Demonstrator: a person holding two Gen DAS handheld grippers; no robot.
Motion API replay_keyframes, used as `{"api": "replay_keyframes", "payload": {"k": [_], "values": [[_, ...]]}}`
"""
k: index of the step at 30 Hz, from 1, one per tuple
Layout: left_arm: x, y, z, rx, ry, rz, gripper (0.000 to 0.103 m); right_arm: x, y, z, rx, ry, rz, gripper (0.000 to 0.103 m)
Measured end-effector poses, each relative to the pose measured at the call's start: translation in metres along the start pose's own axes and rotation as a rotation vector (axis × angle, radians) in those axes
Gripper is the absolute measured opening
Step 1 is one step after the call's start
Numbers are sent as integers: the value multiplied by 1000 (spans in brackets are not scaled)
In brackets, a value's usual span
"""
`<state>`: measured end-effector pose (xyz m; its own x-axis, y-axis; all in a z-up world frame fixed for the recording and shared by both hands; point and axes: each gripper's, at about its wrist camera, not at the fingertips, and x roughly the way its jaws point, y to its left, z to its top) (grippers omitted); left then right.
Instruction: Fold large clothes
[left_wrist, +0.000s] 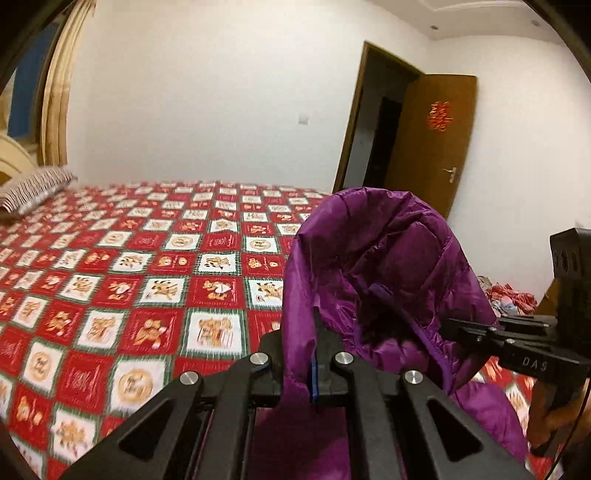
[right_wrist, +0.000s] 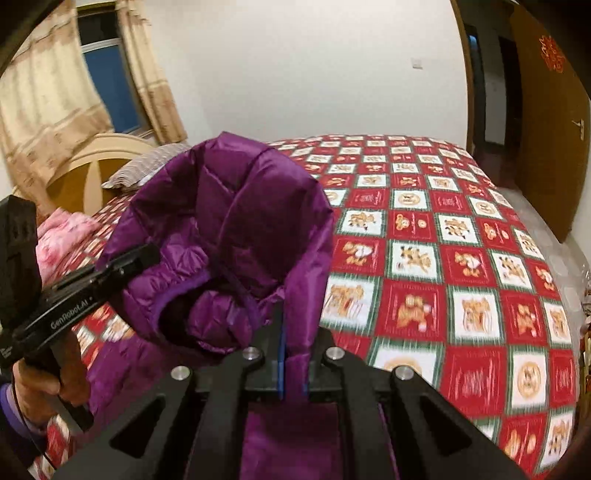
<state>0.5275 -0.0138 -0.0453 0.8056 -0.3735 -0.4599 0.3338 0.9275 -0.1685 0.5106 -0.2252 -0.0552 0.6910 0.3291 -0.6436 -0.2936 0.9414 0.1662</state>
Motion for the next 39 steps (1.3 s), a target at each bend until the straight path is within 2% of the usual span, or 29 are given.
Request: {"api": "replay_keyframes", "payload": {"k": [4, 5, 7, 8, 9, 10, 13, 15, 16, 17, 22, 25, 27, 30, 32, 36, 39], "values": [[-24, -18, -48, 154, -42, 94, 6, -19, 9, -44, -32, -30, -63, 11], [-25, -19, -60, 182, -36, 109, 6, -17, 9, -59, -31, -32, -101, 17], [-28, -20, -86, 199, 18, 109, 8, -14, 9, -83, -22, 1, -163, 44], [-29, -18, -95, 198, 55, 98, 10, -12, 8, -93, -21, 25, -196, 69], [-31, -17, -104, 199, 91, 84, 11, -12, 8, -104, -22, 42, -223, 79], [-37, -16, -114, 199, 130, 68, 12, -14, 8, -114, -21, 49, -235, 79], [-59, -13, -132, 209, 151, 50, 16, -25, -2, -132, 25, 80, -212, 79], [-77, -10, -142, 219, 148, 50, 29, -37, -12, -138, 46, 83, -205, 79], [-86, -7, -145, 224, 150, 48, 44, -46, -13, -141, 45, 78, -198, 79], [-93, -4, -146, 221, 144, 44, 52, -53, -12, -143, 42, 69, -190, 79], [-119, 14, -133, 103, 131, 30, 54, -95, -6, -123, 91, -36, -170, 79], [-122, 6, -115, 56, 105, 52, 55, -108, 8, -106, 171, -85, -86, 72], [-112, -3, -105, 40, 93, 79, 55, -101, 25, -100, 191, -51, -55, 53], [-94, -18, -103, 22, 111, 111, 55, -63, 47, -101, 183, 25, -68, 43], [-78, -26, -108, -1, 138, 134, 55, -41, 56, -110, 190, 67, -77, 39], [-53, -32, -127, -20, 212, 180, 55, 0, 61, -144, 231, 174, -57, 38], [-40, -32, -146, -22, 258, 202, 55, 7, 64, -164, 238, 207, -48, 38]]}}
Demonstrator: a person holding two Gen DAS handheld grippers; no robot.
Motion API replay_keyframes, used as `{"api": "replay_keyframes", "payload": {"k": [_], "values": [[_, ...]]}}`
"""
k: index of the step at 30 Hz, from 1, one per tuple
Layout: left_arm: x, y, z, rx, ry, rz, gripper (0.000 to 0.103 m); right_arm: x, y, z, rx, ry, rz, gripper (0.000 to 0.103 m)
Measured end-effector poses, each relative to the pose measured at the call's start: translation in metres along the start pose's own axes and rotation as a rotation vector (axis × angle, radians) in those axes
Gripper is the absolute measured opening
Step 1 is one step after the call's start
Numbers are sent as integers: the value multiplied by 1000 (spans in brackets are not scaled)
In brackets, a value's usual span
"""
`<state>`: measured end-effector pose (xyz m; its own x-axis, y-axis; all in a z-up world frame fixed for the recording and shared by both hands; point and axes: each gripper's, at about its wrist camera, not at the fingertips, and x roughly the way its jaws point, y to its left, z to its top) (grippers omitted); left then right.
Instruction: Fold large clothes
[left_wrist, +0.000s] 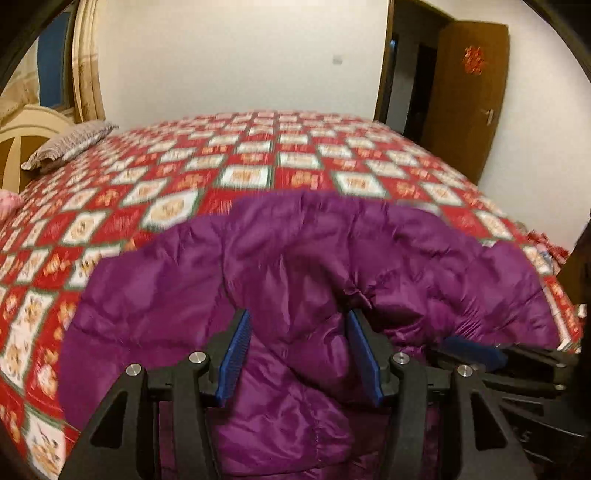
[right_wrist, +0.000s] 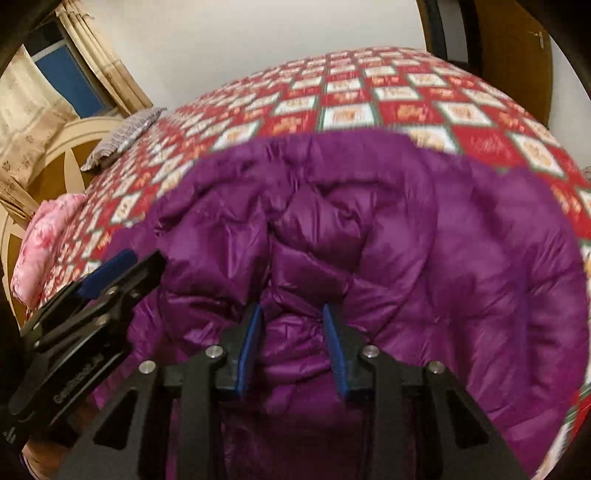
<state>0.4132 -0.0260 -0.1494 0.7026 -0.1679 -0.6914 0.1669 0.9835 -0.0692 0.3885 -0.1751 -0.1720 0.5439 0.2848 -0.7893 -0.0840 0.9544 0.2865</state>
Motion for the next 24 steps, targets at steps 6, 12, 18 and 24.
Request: {"api": "replay_keyframes", "payload": {"k": [6, 12, 18, 24], "values": [[21, -4, -16, 25, 28, 56, 55, 6, -1, -7, -41, -29, -25, 38], [26, -9, -18, 49, 41, 83, 59, 7, 8, -17, -98, -119, -98, 38], [23, -12, -20, 51, 33, 95, 60, 4, 3, -17, -85, -138, -88, 38], [23, -11, -20, 50, 30, 110, 61, 5, 7, -18, -87, -151, -101, 38]]}}
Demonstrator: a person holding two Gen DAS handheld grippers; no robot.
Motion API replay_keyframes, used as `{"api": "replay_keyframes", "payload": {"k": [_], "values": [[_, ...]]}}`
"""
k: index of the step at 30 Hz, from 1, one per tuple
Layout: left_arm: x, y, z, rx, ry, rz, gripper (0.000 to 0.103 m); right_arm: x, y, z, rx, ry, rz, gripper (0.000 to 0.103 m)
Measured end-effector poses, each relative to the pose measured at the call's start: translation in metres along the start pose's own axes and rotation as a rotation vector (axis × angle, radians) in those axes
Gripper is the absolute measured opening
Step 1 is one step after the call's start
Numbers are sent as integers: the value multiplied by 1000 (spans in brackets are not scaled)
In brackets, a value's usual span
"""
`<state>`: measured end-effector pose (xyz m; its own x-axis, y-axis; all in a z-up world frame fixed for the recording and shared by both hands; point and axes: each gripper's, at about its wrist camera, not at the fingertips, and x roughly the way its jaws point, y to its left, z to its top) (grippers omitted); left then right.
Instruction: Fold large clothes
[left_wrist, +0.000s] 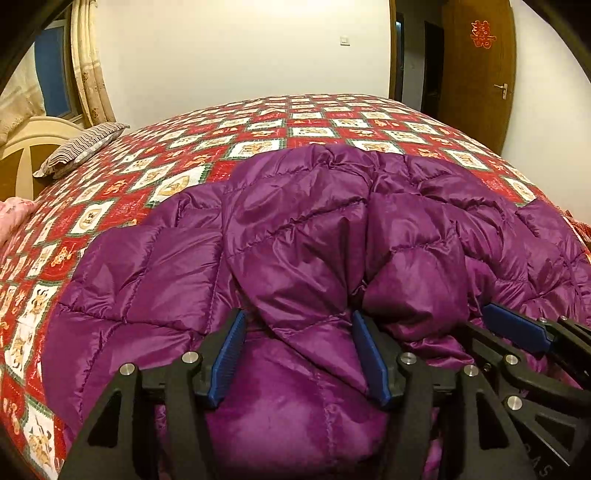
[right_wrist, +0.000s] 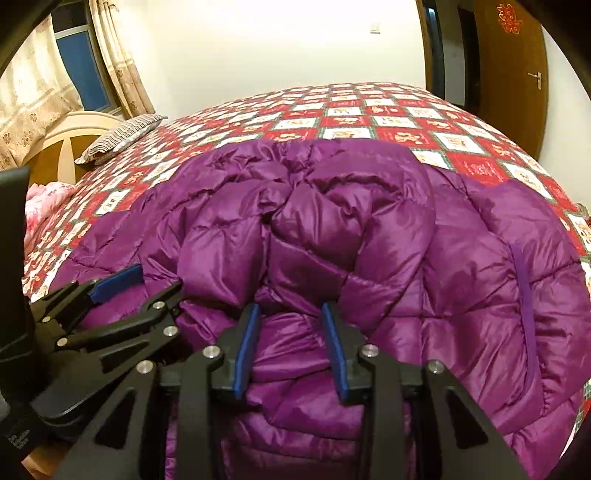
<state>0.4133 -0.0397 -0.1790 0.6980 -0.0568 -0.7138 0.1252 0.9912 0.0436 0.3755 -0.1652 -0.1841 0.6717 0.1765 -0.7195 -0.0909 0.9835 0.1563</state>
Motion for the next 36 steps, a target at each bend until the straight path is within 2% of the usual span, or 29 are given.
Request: {"api": "replay_keyframes", "payload": {"k": [7, 10, 11, 12, 13, 16, 19, 21, 24, 33, 36], "values": [[0, -1, 0, 8, 3, 6, 62, -1, 1, 1, 4, 12, -12, 38], [1, -3, 0, 18, 3, 23, 64, -11, 4, 9, -30, 85, -28, 49], [1, -3, 0, 20, 3, 27, 64, -21, 3, 9, -22, 91, -31, 58], [1, -3, 0, 21, 3, 30, 65, -31, 2, 7, -9, 74, -26, 67], [1, -3, 0, 22, 2, 34, 65, -46, -2, 4, 7, 37, -18, 68], [2, -4, 0, 24, 1, 40, 66, -71, -14, -8, 27, -21, -70, 68], [2, -5, 0, 26, 0, 47, 66, -71, -23, -8, 27, -47, -113, 57], [2, -5, 0, 24, 1, 44, 67, -59, -29, -4, 53, -25, -113, 53], [3, -5, 0, 17, 2, 38, 67, -35, -26, -9, 46, 29, -138, 51], [-1, -6, 0, 33, 7, 63, 69, -22, -12, -17, -59, 13, -243, 55], [-25, -1, -5, 38, 12, 26, 69, -22, -12, -17, -62, 18, -241, 61]]}}
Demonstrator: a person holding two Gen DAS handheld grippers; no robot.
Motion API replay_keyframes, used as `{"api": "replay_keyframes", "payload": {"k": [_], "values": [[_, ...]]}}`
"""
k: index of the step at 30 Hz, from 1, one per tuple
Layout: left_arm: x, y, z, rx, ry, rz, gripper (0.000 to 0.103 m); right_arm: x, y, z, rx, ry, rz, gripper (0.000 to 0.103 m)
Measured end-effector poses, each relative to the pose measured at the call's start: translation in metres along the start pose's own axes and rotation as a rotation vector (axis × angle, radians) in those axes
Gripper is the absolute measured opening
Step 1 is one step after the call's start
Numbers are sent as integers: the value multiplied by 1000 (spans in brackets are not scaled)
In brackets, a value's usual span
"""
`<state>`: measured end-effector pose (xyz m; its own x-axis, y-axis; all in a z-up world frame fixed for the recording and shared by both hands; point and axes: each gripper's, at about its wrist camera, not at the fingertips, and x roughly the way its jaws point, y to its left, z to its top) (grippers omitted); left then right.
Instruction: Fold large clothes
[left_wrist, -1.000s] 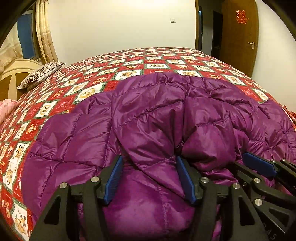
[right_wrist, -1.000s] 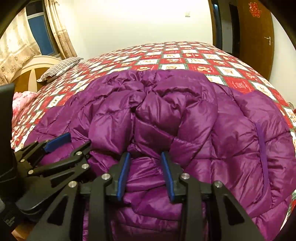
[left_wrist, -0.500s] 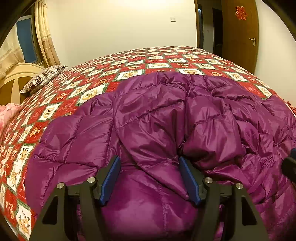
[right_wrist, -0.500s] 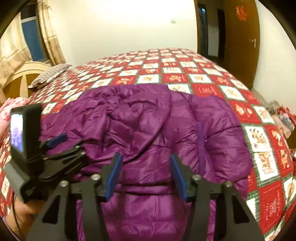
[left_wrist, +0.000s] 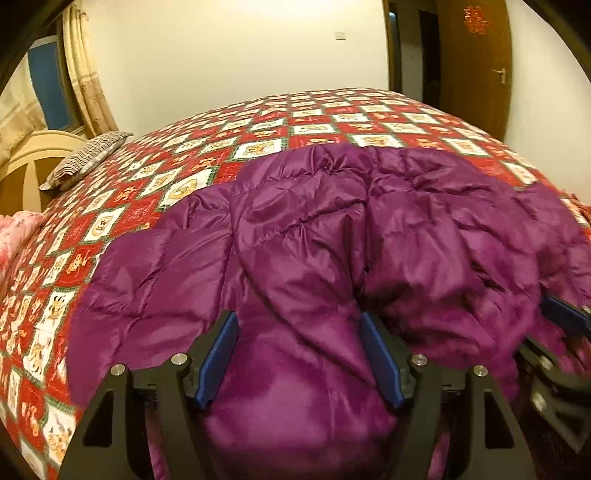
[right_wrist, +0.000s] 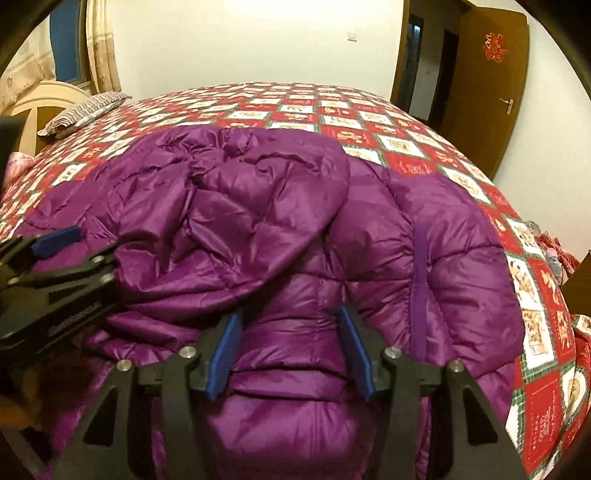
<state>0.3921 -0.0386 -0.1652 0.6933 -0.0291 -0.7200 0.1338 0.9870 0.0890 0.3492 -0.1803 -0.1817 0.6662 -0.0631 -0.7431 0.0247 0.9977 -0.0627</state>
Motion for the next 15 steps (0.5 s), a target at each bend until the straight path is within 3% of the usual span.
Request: {"api": "replay_keyframes", "payload": {"k": [3, 8, 15], "values": [[-30, 13, -13, -45, 2, -34, 69, -2, -5, 0, -8, 15, 40, 64], [-69, 31, -49, -85, 13, -18, 69, -32, 4, -13, -103, -12, 48, 64], [-87, 40, -105, -99, 62, 18, 69, -84, -11, -70, -49, 59, 132, 65]]}}
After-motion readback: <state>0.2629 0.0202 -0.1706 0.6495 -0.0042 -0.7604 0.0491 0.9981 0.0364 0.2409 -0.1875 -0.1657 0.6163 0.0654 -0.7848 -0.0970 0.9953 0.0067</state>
